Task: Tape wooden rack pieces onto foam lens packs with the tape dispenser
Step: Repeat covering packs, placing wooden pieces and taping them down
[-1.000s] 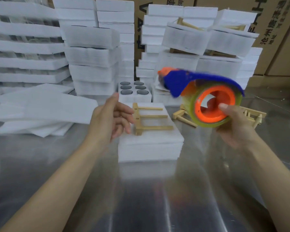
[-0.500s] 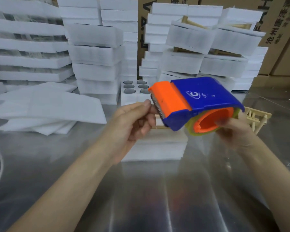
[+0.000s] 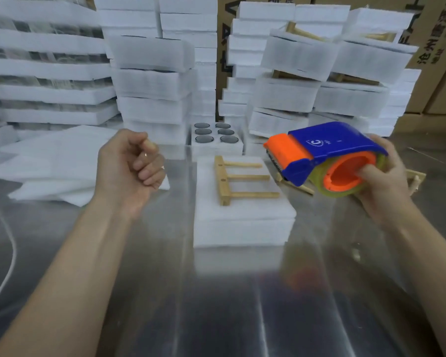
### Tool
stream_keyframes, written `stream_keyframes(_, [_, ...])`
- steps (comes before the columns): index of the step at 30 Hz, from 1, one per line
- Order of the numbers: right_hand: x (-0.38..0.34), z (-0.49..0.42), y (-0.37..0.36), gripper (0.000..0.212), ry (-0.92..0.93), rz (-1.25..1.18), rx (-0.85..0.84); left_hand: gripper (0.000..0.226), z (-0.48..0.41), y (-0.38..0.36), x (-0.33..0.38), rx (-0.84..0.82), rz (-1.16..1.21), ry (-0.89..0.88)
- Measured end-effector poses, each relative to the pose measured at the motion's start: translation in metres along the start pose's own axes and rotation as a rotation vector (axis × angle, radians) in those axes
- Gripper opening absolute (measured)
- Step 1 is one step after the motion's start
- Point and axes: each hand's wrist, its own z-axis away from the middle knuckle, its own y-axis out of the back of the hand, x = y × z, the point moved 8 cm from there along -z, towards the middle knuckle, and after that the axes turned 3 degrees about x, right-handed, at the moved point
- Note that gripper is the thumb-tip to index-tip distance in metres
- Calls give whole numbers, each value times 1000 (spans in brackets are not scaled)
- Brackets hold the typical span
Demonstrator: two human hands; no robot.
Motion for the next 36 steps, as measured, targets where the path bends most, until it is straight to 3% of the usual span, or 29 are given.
stream_keyframes(4, [-20, -2, -14, 49, 92, 138, 68, 45, -10, 39, 14, 245, -599, -160])
stream_keyframes(6, [-28, 2, -14, 49, 138, 124, 87, 46, -12, 44, 17, 298, -710, -202])
stream_keyframes(11, [-35, 5, -13, 49, 170, 138, 130, 30, -14, 36, 12, 112, -629, -135])
stream_keyframes(14, [-37, 5, -10, 46, 177, 130, 181, 31, -9, 28, 6, -9, -715, -124])
stream_keyframes(17, [-37, 6, -2, 41, 175, 131, 261, 32, -6, 23, 5, -27, -808, -158])
stream_keyframes(26, [-30, 1, -4, 33, 206, 136, 443, 12, -11, 28, 14, 147, -808, -372])
stream_keyframes(32, [-3, -12, -7, 31, 99, 162, 477, 20, -15, 31, 9, 221, -771, -431])
stream_keyframes(34, [1, -15, -2, 28, 51, 127, 544, 19, -18, 47, 14, 341, -689, -442])
stream_keyframes(36, [4, -15, 12, 28, 19, 50, 674, 22, -21, 76, 23, 468, -453, -412])
